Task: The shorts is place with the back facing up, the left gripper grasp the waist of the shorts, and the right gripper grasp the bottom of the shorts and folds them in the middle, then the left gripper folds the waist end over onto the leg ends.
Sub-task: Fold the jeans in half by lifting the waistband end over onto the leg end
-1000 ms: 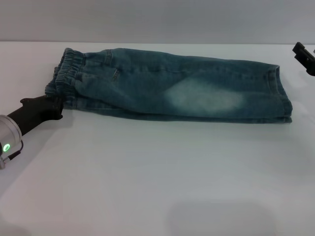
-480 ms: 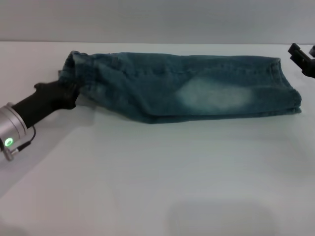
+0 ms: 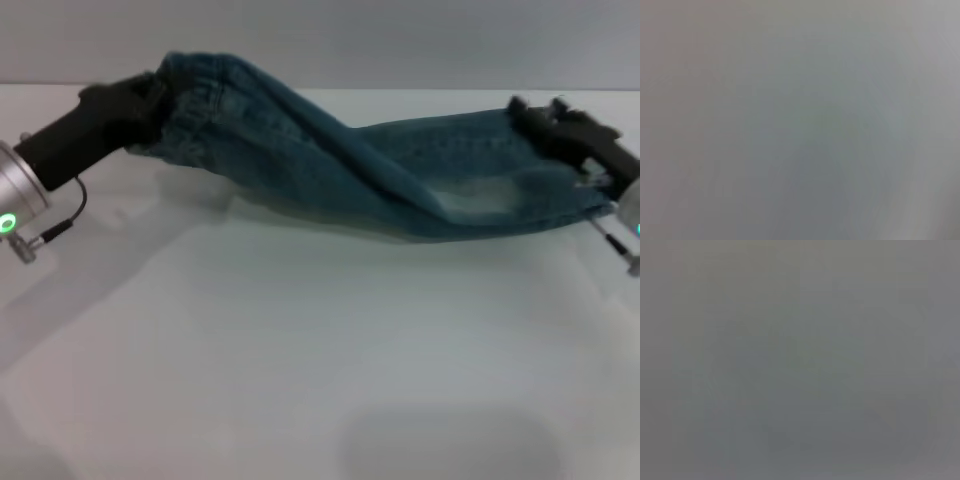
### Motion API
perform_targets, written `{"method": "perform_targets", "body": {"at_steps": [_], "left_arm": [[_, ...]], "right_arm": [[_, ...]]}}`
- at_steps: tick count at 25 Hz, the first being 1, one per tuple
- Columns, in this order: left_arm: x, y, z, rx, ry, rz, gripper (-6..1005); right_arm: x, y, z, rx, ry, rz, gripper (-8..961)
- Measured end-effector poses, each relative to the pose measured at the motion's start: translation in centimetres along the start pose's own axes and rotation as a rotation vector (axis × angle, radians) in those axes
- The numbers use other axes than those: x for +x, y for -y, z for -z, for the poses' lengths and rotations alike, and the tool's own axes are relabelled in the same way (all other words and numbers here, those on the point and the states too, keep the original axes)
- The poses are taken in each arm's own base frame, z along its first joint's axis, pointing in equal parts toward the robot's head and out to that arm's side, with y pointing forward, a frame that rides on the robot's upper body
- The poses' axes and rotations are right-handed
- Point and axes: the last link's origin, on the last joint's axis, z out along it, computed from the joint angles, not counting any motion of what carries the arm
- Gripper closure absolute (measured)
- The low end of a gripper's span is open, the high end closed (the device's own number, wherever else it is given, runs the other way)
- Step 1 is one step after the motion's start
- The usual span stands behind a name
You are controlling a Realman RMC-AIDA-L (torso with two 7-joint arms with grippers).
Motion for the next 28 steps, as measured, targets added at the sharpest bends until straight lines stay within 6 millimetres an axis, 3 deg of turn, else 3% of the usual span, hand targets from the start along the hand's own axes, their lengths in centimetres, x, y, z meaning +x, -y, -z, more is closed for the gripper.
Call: {"method": "perform_targets", "body": {"at_steps": [14,21,28], "left_arm": [[3.8,-1.1,-2.2,-0.119,-0.075,-0.007,930],[4.9,-1.5,-3.0,-0.159,-0.088,0.000,922],[5.7,-1.7,-3.8,-0.179,-0.095,-0.013,915]], "right_arm": [[2.2,-4.4,-1.9,-0.138,-0.122,-0.006,293],[3.0,-7.9,-2.6,-0.269,-0.175,-0.015,293],[2.5,-11.3,-3.1,-0.447,-0.227,-0.061,293]]}}
